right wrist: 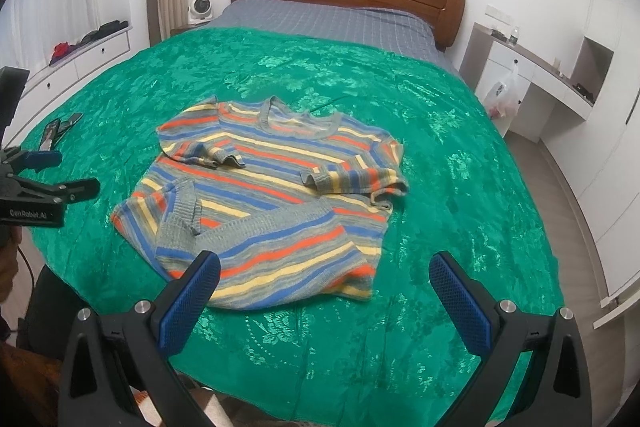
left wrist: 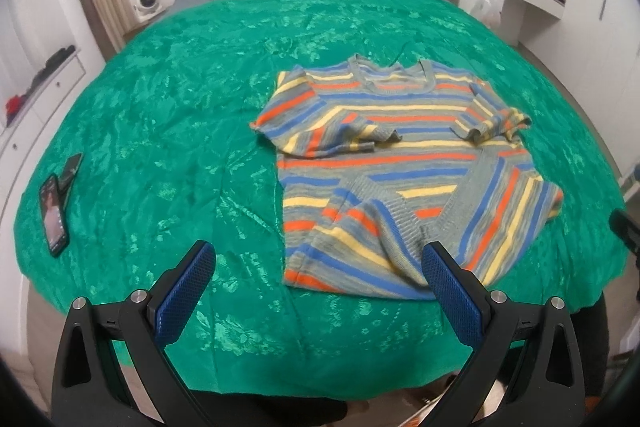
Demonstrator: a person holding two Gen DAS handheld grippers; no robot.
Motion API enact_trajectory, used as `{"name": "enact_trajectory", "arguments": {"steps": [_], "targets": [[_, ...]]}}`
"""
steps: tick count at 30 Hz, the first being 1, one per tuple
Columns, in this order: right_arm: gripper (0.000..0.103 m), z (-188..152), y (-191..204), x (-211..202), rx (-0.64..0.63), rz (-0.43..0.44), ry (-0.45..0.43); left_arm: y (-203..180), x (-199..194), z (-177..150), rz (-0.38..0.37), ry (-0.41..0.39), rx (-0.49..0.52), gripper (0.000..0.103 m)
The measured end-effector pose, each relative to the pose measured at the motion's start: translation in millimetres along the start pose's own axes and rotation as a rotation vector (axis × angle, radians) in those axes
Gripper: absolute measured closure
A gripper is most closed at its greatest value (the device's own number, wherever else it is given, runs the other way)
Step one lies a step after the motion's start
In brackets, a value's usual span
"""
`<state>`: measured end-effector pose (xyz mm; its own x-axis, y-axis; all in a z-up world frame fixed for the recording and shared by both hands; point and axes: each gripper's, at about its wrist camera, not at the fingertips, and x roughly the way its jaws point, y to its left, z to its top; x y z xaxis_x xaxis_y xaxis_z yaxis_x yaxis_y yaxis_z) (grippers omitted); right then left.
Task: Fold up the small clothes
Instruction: 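Move both grippers toward the hem of the striped sweater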
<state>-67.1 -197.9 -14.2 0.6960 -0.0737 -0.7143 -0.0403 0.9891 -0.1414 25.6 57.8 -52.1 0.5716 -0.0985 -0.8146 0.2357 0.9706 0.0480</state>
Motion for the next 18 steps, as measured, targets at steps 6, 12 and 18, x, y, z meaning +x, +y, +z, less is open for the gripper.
{"name": "enact_trajectory", "arguments": {"steps": [6, 12, 18], "targets": [[0.0, 0.7, -31.9, 31.2, -0.067, 0.095, 0.019, 27.9, 50.4, 10.6, -0.208, 0.101, 0.067, 0.0], [0.0, 28.1, -52.1, 82.6, -0.082, 0.205, 0.075, -0.4, 94.6, 23.1, -0.209, 0.128, 0.228, 0.001], [0.0, 38.5, -50.1, 146.3, -0.016, 0.345, 0.198, -10.8, 134.3, 29.3, -0.18, 0.185, 0.225, 0.001]]}}
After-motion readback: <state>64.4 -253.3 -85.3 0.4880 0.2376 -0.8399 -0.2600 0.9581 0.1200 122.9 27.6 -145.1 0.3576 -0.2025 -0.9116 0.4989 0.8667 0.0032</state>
